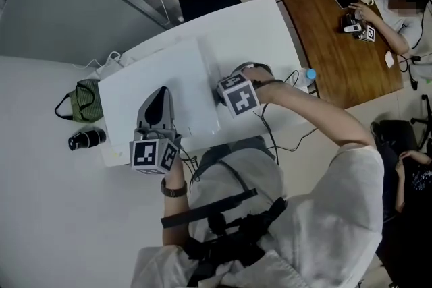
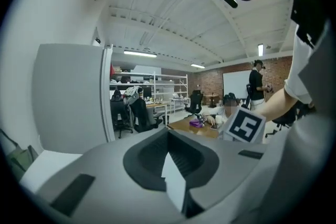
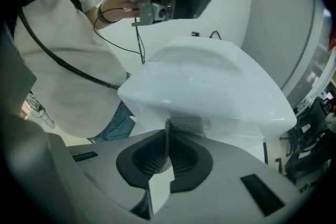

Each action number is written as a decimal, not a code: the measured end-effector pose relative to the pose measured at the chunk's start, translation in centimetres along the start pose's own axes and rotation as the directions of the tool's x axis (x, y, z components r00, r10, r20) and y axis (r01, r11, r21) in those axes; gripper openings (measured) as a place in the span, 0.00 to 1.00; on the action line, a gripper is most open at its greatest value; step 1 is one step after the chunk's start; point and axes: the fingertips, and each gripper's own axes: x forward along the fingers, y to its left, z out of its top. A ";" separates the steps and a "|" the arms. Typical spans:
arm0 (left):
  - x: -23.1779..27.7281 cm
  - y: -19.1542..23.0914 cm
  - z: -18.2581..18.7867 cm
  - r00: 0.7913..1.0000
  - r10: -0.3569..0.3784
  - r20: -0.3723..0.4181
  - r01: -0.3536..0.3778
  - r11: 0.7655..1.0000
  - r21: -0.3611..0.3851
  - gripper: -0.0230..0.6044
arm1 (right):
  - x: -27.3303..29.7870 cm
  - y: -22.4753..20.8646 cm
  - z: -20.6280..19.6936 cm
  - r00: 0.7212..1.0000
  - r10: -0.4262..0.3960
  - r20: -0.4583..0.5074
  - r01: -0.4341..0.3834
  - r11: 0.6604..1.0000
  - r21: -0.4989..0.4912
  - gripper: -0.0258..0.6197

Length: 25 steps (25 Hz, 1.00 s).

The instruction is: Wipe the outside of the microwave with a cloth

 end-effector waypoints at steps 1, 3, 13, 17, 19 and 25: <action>0.3 -0.3 -0.2 1.000 0.004 -0.022 -0.003 0.999 0.035 0.08 | 0.2 1.1 0.2 1.000 0.022 0.004 -0.022 1.000 -0.006 0.07; 0.6 -0.6 -0.3 0.998 0.023 -0.055 -0.017 0.993 0.114 0.08 | 0.8 3.6 0.5 0.996 0.086 0.013 -0.086 0.996 -0.012 0.07; 1.9 -1.7 -1.7 0.992 0.056 -0.115 -0.034 0.982 0.184 0.08 | 2.3 12.3 -0.9 0.897 0.437 0.065 -0.424 0.893 -0.150 0.07; 2.1 -2.2 -2.6 0.989 0.014 -0.145 0.006 0.991 0.137 0.08 | 2.1 2.8 -2.0 0.983 0.162 0.090 -0.161 0.987 -0.018 0.07; 2.4 -2.4 -2.8 0.988 -0.008 -0.155 0.027 0.993 0.119 0.08 | 1.5 -1.6 -2.9 0.994 0.068 0.083 -0.071 0.997 0.038 0.07; 2.6 -1.6 -3.0 0.984 -0.001 -0.178 0.020 0.994 0.104 0.08 | -0.4 -11.2 -5.2 0.990 -0.088 0.109 0.068 0.982 0.177 0.07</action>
